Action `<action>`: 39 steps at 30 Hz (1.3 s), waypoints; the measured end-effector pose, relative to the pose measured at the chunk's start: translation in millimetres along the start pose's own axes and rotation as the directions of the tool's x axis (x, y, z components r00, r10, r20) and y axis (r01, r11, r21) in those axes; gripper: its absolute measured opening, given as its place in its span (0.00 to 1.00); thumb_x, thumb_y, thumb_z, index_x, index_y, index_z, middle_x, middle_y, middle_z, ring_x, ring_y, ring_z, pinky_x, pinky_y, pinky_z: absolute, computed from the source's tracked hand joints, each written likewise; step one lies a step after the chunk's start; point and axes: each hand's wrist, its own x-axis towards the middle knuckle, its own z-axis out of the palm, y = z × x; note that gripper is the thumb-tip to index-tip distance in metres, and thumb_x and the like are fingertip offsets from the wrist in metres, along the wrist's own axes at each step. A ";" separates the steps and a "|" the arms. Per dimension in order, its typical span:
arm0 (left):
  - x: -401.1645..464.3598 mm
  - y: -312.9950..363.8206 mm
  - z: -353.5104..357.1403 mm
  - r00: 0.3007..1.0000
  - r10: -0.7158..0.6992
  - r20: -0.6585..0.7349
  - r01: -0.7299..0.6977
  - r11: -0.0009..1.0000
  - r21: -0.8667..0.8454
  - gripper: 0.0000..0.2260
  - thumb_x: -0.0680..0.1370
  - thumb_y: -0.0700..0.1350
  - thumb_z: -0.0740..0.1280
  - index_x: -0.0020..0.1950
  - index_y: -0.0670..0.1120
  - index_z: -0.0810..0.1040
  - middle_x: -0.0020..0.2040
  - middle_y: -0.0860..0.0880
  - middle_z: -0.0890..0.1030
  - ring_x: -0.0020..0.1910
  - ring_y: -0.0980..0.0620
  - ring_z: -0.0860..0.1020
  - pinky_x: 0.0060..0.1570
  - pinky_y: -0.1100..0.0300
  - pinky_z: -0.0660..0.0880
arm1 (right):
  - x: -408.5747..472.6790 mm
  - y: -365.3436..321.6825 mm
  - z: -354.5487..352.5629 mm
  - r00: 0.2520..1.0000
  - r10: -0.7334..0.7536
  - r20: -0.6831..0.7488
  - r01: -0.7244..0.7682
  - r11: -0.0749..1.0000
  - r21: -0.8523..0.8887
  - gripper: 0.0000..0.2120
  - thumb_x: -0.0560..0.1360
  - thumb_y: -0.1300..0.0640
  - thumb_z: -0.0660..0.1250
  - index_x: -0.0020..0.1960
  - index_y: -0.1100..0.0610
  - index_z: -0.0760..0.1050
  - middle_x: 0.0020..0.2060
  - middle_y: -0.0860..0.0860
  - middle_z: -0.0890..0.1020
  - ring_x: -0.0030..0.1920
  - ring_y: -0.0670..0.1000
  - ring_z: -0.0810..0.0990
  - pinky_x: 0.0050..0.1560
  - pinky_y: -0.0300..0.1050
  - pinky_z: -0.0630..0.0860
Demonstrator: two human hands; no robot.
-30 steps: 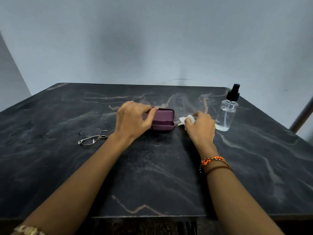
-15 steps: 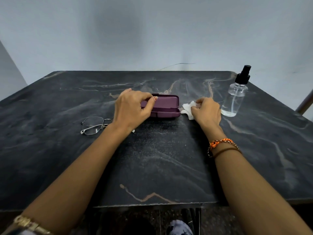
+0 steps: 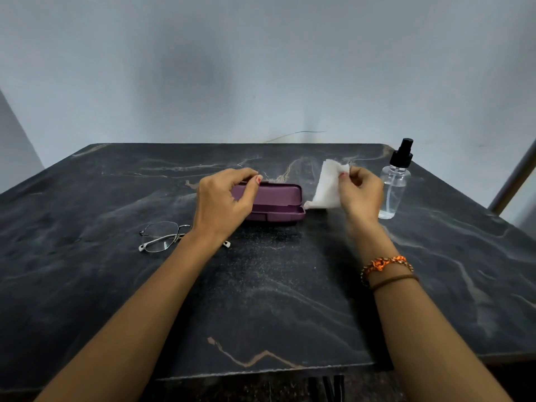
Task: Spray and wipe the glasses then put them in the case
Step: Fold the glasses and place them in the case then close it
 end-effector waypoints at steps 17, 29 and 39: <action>11.5 6.1 -7.3 0.911 -0.384 0.152 0.386 0.662 -0.642 0.14 0.72 0.37 0.69 0.57 0.47 0.76 0.52 0.48 0.80 0.52 0.59 0.79 0.49 0.69 0.75 | -33.7 -76.2 12.2 0.896 -0.007 0.443 -0.380 0.505 0.775 0.10 0.73 0.73 0.61 0.45 0.60 0.73 0.41 0.54 0.79 0.32 0.45 0.82 0.31 0.37 0.79; 10.5 4.6 -5.7 0.801 -0.389 0.455 0.596 0.448 -0.667 0.11 0.62 0.41 0.72 0.44 0.46 0.81 0.35 0.55 0.84 0.36 0.60 0.81 0.32 0.68 0.77 | -43.6 -57.3 30.0 0.932 -0.010 0.362 -0.316 0.465 0.827 0.09 0.72 0.70 0.64 0.41 0.57 0.75 0.29 0.46 0.83 0.31 0.43 0.82 0.31 0.37 0.78; 16.9 -7.1 -17.1 0.634 -0.700 0.329 0.683 0.306 -0.664 0.11 0.69 0.30 0.69 0.45 0.44 0.79 0.31 0.54 0.83 0.34 0.58 0.82 0.33 0.64 0.80 | -27.3 -33.6 16.5 0.951 0.047 0.305 -0.209 0.826 0.524 0.07 0.69 0.66 0.70 0.40 0.57 0.75 0.34 0.49 0.80 0.28 0.41 0.80 0.30 0.33 0.77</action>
